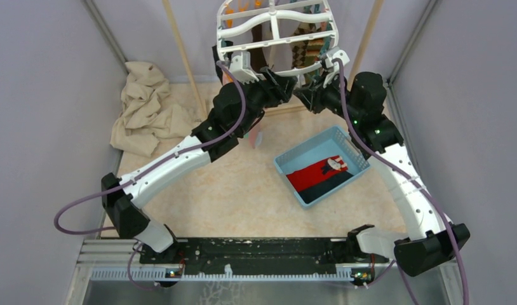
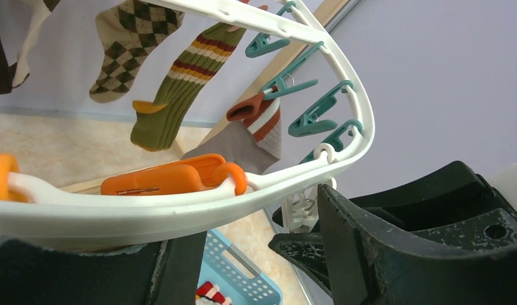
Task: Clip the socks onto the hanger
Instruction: Open the clamp at the hanger.
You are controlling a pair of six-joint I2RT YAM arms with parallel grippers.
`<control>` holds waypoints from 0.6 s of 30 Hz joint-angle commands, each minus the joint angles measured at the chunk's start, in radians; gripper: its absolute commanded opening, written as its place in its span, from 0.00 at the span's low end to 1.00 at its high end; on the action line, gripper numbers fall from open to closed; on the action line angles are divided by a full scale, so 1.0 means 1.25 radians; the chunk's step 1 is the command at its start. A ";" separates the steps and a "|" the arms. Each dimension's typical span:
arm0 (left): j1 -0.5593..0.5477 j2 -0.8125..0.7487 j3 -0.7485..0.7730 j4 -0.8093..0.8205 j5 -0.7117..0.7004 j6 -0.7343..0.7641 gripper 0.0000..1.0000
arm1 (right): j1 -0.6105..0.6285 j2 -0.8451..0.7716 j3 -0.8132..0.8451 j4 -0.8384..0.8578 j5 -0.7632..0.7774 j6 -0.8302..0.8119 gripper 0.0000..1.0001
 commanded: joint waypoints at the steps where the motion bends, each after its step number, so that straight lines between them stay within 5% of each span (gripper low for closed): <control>1: -0.008 0.018 0.052 -0.004 0.018 -0.028 0.68 | 0.014 -0.025 0.006 0.001 0.026 -0.038 0.00; 18: -0.039 0.048 0.109 0.004 0.040 -0.036 0.65 | 0.035 -0.037 0.007 -0.023 0.085 -0.060 0.00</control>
